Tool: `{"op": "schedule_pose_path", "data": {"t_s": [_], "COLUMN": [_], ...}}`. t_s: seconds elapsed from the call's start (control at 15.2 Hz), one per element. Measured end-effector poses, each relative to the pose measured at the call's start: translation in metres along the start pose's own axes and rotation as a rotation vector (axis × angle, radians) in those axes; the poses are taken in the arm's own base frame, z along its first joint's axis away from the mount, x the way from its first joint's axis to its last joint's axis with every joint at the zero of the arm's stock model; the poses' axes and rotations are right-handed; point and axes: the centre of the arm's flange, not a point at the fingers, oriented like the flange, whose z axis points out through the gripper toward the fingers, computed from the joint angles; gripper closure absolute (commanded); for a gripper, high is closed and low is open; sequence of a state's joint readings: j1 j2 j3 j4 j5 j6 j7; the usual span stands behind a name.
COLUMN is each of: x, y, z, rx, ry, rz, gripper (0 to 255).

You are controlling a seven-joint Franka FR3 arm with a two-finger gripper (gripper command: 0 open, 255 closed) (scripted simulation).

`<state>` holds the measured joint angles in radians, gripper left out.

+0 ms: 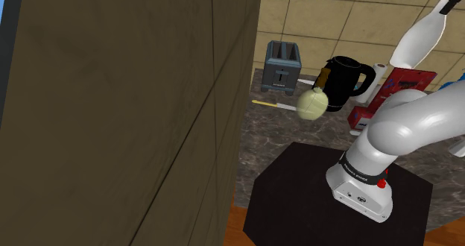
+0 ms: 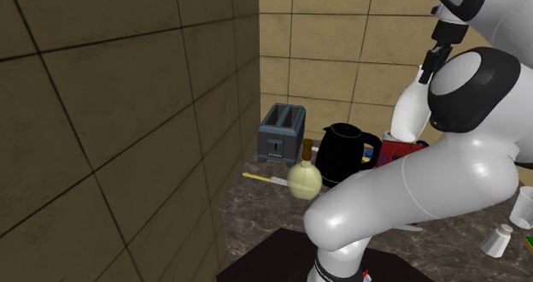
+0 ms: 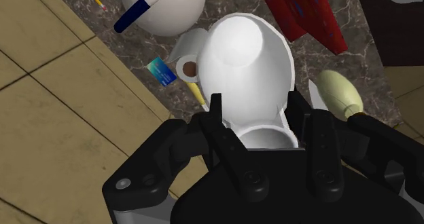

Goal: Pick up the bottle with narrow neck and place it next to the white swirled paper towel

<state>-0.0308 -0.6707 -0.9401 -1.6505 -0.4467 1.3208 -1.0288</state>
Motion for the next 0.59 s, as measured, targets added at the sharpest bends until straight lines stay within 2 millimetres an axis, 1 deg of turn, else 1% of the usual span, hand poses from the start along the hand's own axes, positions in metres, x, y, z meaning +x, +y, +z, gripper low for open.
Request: {"op": "schedule_pose_path", "data": {"t_s": [0.4,0.59], "x": [-0.005,-0.007], "y": [-0.002,0.001], "z": [0.031,0.048], "rx": [0.000,0.000], "ry": [0.000,0.000], "rz": [0.000,0.000], "gripper": [255,255]}}
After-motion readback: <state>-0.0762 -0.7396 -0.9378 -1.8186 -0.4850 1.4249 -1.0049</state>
